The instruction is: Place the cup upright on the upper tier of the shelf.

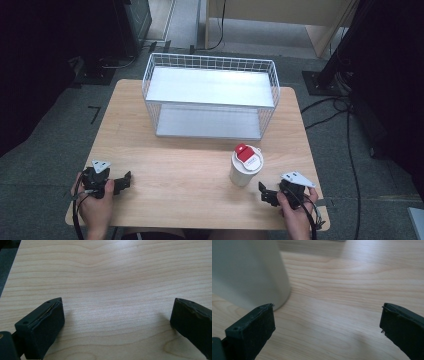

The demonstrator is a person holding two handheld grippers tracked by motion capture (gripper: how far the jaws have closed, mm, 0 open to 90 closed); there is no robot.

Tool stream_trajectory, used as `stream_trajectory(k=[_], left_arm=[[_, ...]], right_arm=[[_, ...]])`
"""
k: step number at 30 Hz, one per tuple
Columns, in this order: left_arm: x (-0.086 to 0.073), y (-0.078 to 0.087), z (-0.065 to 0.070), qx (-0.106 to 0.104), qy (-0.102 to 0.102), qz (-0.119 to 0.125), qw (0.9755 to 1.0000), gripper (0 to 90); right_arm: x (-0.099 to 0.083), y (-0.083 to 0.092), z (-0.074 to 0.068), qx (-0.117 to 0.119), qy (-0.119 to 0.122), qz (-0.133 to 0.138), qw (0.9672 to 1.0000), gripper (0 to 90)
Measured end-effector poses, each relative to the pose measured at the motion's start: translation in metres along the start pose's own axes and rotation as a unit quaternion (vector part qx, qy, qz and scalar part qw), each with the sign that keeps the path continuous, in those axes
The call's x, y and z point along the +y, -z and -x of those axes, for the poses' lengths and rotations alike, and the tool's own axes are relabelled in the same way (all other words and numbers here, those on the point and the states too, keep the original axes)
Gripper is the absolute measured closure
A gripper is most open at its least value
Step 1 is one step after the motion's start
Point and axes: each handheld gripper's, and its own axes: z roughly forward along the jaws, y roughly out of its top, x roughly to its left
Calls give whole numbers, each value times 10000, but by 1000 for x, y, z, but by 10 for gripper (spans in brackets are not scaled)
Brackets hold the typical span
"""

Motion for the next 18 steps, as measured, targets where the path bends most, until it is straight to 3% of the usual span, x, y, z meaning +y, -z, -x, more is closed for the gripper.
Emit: stream_trajectory(k=[3, 18], left_arm=[[0, 0, 0, -2, 2, 0, 10000, 0], [0, 0, 0, -4, 4, 1, 10000, 0]], right_arm=[[2, -2, -9, 120, 118, 21, 9999, 0], [10, -12, -44, 622, 227, 265, 9975, 0]])
